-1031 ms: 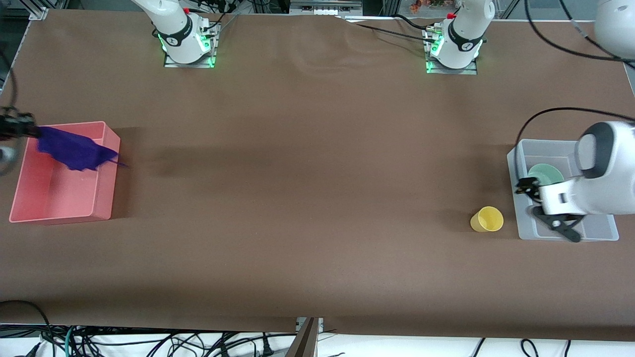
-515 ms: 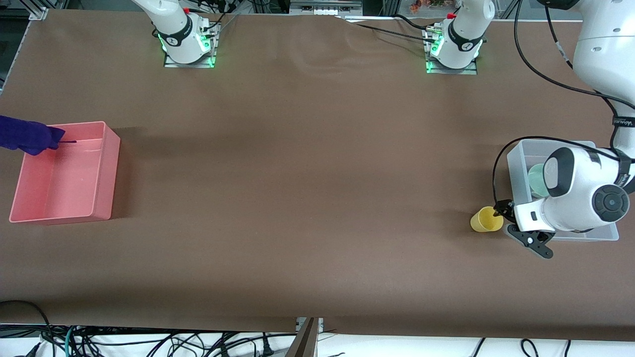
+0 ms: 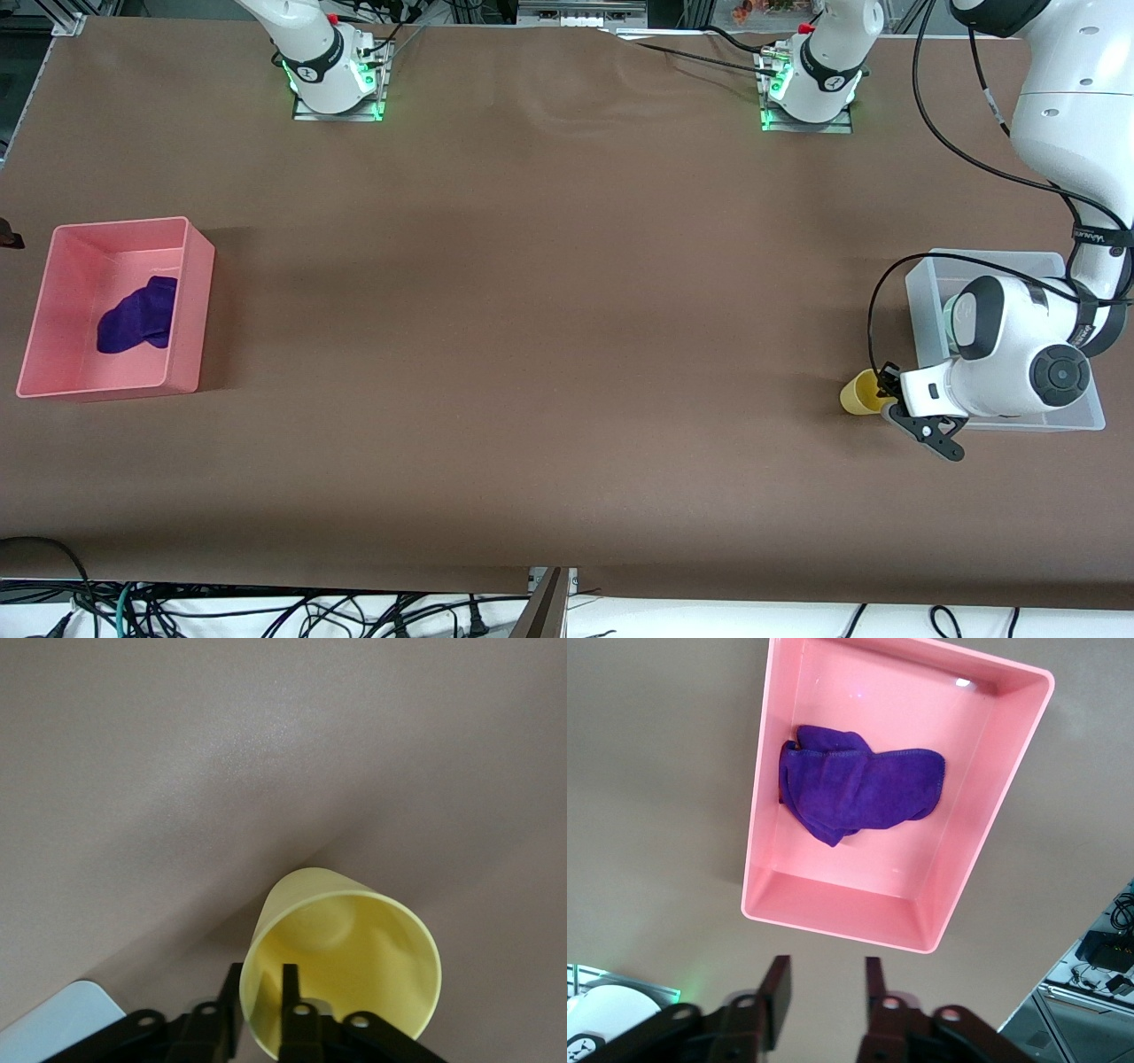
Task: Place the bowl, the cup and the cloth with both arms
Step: 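Grasp the yellow cup with the left gripper while the right gripper drops the cloth, then lift the yellow cup and lower it into the green bowl with the left gripper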
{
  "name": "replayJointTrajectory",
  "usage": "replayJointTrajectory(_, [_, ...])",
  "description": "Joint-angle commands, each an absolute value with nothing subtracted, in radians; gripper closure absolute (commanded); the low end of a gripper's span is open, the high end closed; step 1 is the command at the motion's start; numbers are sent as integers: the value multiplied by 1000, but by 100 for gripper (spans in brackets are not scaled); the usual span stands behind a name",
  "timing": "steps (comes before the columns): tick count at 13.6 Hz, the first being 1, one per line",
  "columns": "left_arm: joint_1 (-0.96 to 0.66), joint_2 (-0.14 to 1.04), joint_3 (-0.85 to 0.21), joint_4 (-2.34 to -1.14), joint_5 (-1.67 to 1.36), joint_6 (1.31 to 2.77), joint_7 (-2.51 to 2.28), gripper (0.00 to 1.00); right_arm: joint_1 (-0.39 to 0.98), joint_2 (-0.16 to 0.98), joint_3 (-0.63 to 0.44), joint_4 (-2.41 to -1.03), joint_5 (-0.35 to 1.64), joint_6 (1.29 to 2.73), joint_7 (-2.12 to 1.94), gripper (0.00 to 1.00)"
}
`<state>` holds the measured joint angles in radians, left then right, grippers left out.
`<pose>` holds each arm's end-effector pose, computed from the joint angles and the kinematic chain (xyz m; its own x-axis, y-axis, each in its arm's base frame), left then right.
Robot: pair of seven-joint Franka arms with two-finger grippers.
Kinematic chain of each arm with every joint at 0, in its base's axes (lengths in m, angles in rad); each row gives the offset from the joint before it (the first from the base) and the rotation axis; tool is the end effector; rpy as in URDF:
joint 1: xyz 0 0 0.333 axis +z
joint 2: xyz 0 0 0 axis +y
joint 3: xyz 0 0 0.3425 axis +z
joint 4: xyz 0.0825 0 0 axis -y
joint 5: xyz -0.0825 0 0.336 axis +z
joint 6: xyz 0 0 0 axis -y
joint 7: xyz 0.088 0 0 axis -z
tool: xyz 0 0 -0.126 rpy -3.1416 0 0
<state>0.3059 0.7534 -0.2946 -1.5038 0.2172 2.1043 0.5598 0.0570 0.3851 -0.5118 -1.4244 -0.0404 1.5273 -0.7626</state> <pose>0.6748 0.0576 0.2541 0.8167 -0.5710 -0.0831 -0.5651 -0.8206 0.0848 0.5518 -0.2200 0.4999 0.8991 0.2982 -0.3204 0.3154 -0.9490 0.0020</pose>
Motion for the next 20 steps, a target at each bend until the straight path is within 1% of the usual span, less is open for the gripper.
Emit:
replayJointTrajectory(1, [301,738,-296,-1491,199,2094,535,100,57,347,-503,-1425,-31,1523,-747,0])
replayJointTrajectory(3, [305,695,-317,-1486,198,2033,519,100,58,325,-488,-1410,-11,1522,-746,0])
replayJointTrajectory(5, [307,635,-318,-1462,187,1906,515,100,58,293,-422,-1410,24,1529,-688,0])
replayJointTrajectory(8, [327,586,-310,-1381,152,1667,535,100,57,243,-263,-1405,0,1523,-511,0])
replayJointTrajectory(10, [376,565,-307,-1384,167,1611,581,100,57,203,-133,-1414,-49,1516,-366,0])
replayJointTrajectory(12, [451,563,-302,-1407,193,1618,706,100,57,201,-30,-1416,-63,1509,-136,0])
replayJointTrajectory(13, [475,563,-307,-1423,246,1629,730,100,55,201,-5,-1414,-61,1512,-102,0])
replayJointTrajectory(15, [520,561,-307,-1460,270,1650,748,100,52,175,-2,-1414,-57,1525,-101,0])
replayJointTrajectory(18, [603,560,-305,-1558,275,1781,820,100,45,135,-3,-1410,-61,1526,-101,0])
replayJointTrajectory(20, [630,561,-304,-1620,278,1857,833,100,43,123,-6,-1408,-77,1529,-103,0])
